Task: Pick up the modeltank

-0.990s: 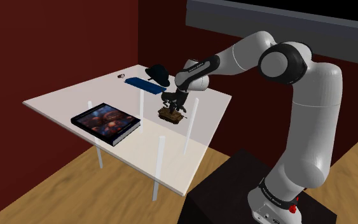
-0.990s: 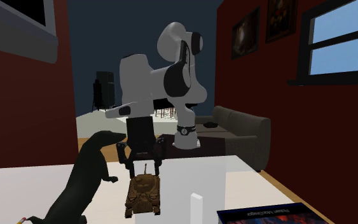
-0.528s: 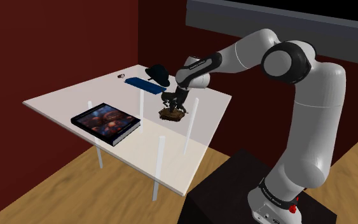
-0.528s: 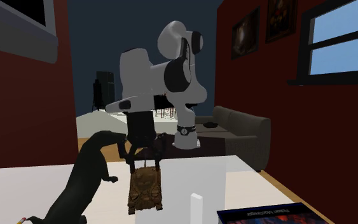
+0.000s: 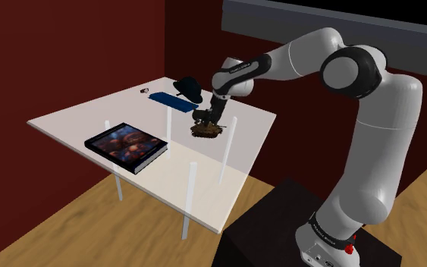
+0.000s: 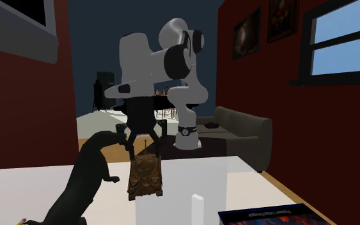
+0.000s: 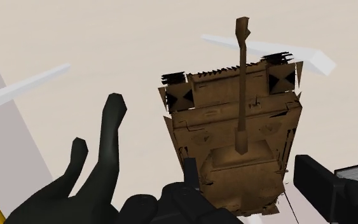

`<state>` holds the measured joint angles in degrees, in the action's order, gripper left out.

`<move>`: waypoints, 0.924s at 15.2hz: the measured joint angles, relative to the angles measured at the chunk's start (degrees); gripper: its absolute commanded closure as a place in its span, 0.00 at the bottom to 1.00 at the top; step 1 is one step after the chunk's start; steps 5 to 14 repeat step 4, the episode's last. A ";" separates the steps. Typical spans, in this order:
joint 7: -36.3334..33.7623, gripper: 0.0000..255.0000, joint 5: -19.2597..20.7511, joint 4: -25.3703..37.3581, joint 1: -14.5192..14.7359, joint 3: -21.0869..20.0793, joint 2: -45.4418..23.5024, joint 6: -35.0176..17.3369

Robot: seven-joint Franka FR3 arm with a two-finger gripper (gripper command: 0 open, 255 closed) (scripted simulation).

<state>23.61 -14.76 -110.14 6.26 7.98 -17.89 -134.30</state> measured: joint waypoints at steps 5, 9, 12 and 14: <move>-0.71 1.00 0.65 0.67 0.16 0.23 1.46 2.05; -0.71 1.00 0.65 0.67 0.16 0.23 1.46 2.05; -0.71 1.00 0.65 0.67 0.16 0.23 1.46 2.05; -0.71 1.00 0.65 0.67 0.16 0.23 1.46 2.05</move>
